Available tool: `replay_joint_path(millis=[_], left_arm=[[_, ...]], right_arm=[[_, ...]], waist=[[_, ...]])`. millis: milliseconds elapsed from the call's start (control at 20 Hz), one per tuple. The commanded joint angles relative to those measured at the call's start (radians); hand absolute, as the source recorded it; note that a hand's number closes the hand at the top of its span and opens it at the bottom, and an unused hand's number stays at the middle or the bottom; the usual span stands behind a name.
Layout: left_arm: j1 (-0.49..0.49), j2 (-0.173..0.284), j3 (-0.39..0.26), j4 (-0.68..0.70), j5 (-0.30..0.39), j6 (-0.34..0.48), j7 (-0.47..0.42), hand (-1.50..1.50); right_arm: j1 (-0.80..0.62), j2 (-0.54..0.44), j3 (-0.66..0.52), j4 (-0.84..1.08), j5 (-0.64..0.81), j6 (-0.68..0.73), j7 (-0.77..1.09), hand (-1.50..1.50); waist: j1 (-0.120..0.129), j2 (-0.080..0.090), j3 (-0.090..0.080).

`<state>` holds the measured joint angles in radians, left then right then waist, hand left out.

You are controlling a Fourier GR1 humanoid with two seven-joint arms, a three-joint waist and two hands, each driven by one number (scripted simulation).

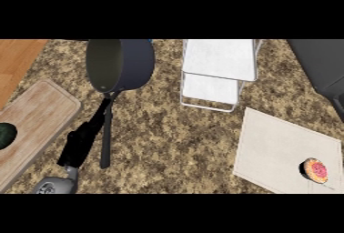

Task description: Pick the tomato from the placemat and place it in the tiered shelf

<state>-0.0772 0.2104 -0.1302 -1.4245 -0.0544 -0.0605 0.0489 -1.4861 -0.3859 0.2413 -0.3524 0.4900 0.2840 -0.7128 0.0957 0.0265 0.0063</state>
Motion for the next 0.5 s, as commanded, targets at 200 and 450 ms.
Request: replay_joint_path(millis=[200, 450], left_arm=[[-0.005, -0.007, -0.001, 0.045, 0.0, -0.008, 0.011, 0.0], [0.008, -0.011, -0.018, 0.034, -0.013, -0.009, -0.006, 0.0]], right_arm=[[0.022, 0.153, -0.037, 0.155, -0.064, 0.23, -0.002, 1.5], [0.029, 0.187, -0.135, 0.246, -0.159, 0.351, 0.09, -1.5]], waist=[[-0.001, 0.018, -0.009], [0.027, 0.028, -0.008]])
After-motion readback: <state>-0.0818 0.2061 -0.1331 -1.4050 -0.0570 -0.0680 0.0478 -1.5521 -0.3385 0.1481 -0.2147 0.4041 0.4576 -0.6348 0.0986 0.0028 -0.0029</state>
